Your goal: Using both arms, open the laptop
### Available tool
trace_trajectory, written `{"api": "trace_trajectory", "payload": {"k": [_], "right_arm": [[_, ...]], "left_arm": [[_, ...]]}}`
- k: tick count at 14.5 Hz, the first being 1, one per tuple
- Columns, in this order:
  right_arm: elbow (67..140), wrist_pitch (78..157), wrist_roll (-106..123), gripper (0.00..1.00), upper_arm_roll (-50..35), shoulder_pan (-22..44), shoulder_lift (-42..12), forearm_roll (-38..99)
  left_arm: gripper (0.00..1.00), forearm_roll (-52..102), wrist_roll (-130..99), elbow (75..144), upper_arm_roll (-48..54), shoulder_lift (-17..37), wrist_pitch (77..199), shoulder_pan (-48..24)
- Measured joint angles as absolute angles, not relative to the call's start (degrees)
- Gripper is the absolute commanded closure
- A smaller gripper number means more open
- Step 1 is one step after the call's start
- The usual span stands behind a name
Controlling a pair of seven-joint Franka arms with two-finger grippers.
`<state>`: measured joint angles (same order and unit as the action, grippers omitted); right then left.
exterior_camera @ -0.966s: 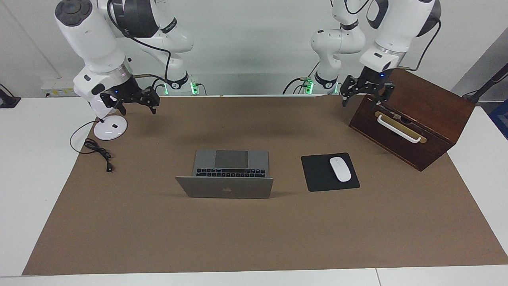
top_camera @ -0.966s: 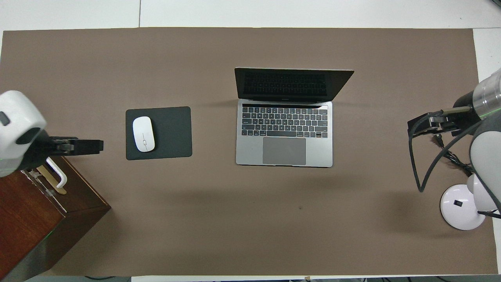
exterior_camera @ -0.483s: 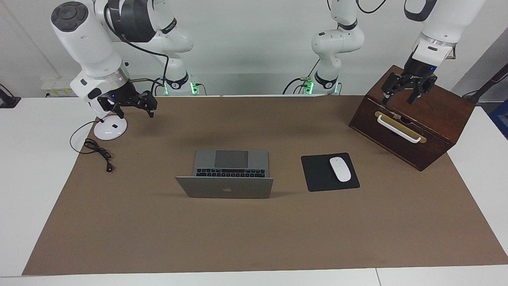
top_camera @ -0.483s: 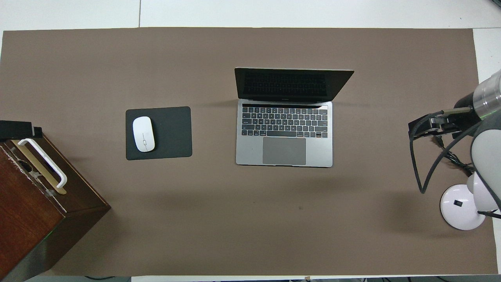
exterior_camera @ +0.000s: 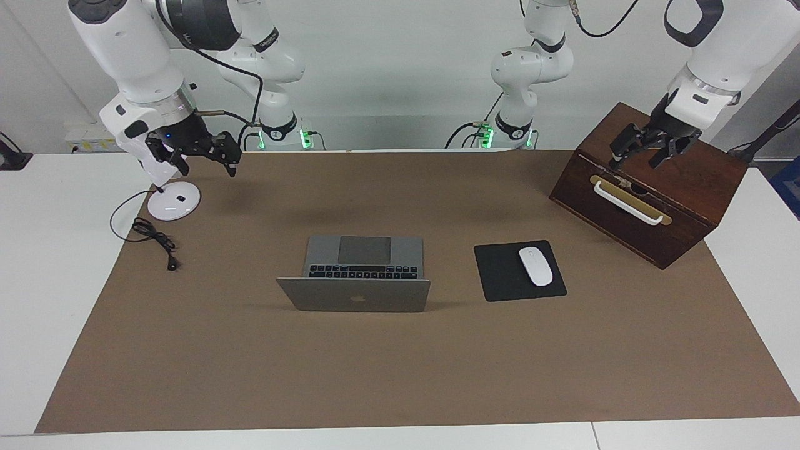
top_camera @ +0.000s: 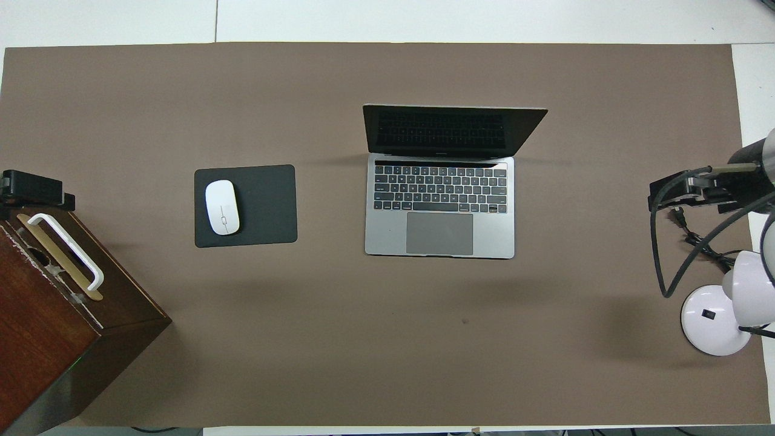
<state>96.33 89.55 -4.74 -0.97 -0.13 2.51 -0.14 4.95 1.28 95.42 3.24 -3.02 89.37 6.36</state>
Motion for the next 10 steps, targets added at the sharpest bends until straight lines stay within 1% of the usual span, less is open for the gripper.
{"api": "trace_trajectory", "payload": {"k": [4,8,10], "right_arm": [[96.3,89.8,-4.7,0.0,-0.9,-0.1,2.5,-0.1],[96.3,89.8,-4.7,0.0,-0.7,-0.3,2.5,-0.1],[96.0,89.8,-4.7,0.0,-0.6,-0.3,3.1,-0.1]], "left_arm": [[0.0,2.1,1.3,94.4,3.6,-2.9,87.6,6.4],[0.0,1.7,1.3,90.8,3.6,-1.4,87.3,6.4],[0.0,1.7,1.3,90.2,3.6,-0.8,87.3,6.4]]}}
